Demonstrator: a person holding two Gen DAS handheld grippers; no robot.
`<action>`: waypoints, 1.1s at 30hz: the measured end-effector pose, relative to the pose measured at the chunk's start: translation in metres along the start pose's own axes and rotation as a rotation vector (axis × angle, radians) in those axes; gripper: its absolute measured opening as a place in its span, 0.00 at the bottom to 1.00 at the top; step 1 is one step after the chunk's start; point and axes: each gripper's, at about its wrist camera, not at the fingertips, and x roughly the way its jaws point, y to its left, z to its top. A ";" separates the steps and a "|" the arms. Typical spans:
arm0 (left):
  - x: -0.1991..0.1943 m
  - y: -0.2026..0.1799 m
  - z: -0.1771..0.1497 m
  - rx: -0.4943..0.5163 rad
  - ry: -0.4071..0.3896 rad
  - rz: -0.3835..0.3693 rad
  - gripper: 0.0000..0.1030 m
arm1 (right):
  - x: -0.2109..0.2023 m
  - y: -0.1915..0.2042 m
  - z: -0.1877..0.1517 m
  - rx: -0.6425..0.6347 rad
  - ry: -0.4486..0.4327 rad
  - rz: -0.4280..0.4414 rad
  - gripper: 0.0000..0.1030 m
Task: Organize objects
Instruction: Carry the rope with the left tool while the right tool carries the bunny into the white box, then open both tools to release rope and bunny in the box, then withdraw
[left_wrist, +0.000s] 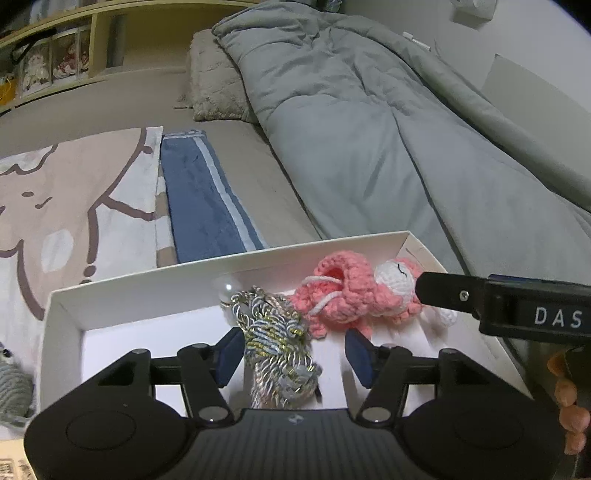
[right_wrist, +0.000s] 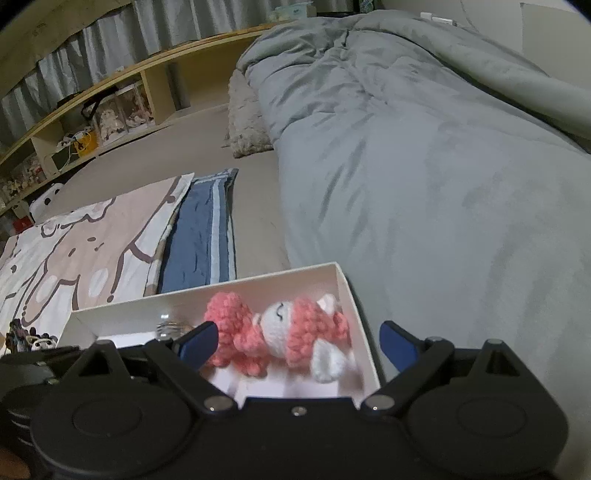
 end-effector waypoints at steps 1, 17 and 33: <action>-0.003 0.001 0.000 -0.004 0.002 0.001 0.59 | -0.002 0.000 -0.001 0.005 0.000 -0.001 0.92; -0.094 0.015 0.004 0.027 -0.021 0.039 0.59 | -0.074 0.034 -0.007 0.005 -0.058 0.017 0.92; -0.184 0.025 -0.019 0.042 -0.080 0.074 0.79 | -0.157 0.066 -0.034 -0.020 -0.093 -0.034 0.94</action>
